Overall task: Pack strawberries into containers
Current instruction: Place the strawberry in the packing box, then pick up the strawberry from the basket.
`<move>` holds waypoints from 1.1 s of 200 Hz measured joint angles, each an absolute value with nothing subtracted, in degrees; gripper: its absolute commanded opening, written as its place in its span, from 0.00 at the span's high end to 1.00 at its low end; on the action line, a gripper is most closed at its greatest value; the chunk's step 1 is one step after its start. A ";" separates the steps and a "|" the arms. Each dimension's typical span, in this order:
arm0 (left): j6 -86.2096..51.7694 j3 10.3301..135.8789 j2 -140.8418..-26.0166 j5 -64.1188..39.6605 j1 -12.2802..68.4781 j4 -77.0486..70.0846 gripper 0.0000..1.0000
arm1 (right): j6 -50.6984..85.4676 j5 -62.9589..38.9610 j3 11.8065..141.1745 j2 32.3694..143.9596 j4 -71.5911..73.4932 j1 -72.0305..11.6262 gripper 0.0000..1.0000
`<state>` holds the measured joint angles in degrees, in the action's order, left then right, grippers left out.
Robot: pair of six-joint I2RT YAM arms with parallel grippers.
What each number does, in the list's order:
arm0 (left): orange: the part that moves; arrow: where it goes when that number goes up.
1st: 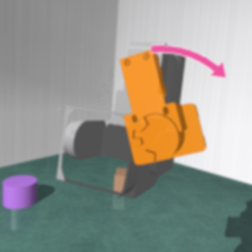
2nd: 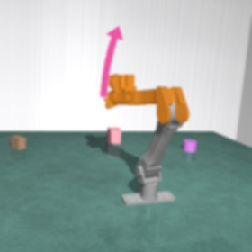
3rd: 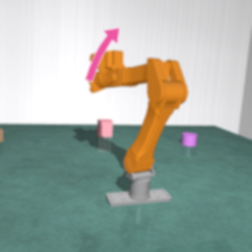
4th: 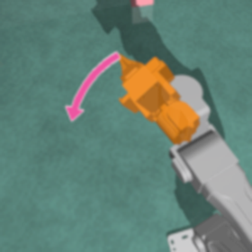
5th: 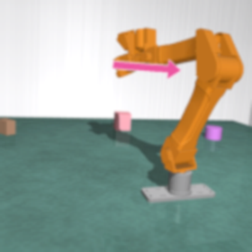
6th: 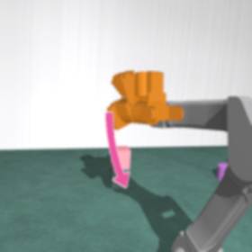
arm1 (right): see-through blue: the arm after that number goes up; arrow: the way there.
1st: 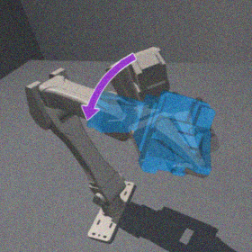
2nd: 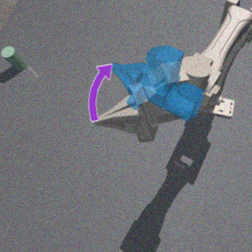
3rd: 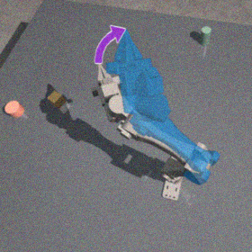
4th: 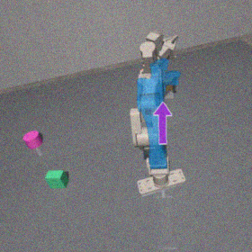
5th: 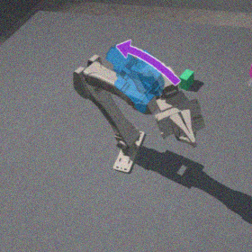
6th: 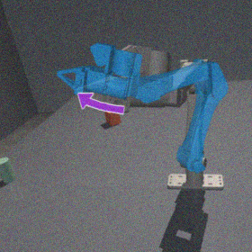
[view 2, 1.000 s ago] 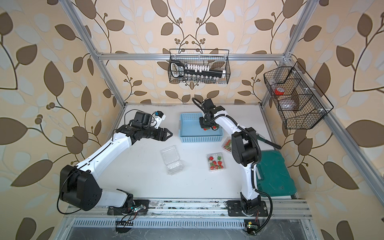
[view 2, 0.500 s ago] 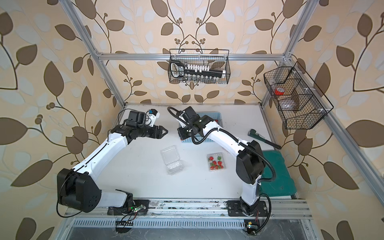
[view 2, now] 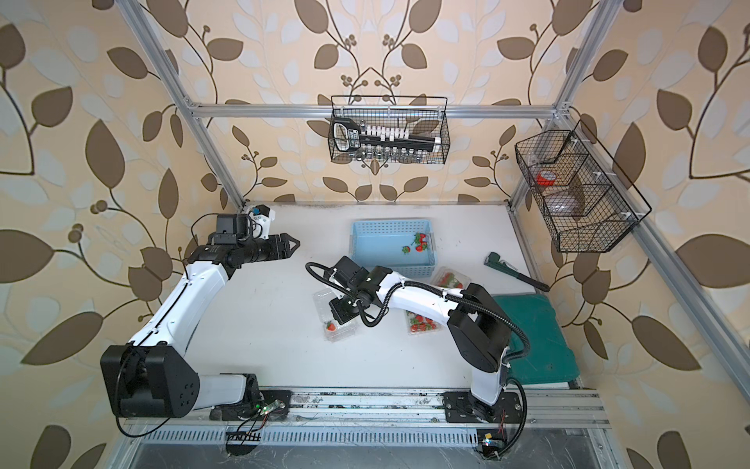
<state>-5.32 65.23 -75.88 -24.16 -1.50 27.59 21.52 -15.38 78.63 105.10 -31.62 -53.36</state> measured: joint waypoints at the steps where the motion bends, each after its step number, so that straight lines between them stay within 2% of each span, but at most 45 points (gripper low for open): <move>1: -5.32 65.23 -75.88 -24.18 -1.50 27.59 0.27 | 21.52 -15.35 78.61 105.10 -31.62 -53.36 0.86; 50: -6.09 65.25 -75.81 -25.32 -1.50 27.16 0.27 | 21.87 -13.08 78.59 104.09 -31.75 -49.67 0.73; 105: -6.17 65.23 -75.79 -27.07 -1.08 26.68 0.28 | 19.09 -6.94 82.74 103.46 -34.11 -29.67 0.61; 153: -5.76 65.23 -75.81 -26.85 3.77 26.74 0.28 | 16.60 -3.16 89.01 112.49 -34.44 -18.94 0.54; 220: -3.01 65.23 -76.40 -26.59 10.48 27.09 0.27 | 16.73 -3.16 103.11 127.66 -34.85 -15.88 0.50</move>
<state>-3.01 65.23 -76.40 -26.59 10.48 27.09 16.73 -3.16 103.11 127.66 -34.85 -15.88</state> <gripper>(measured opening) 0.726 0.495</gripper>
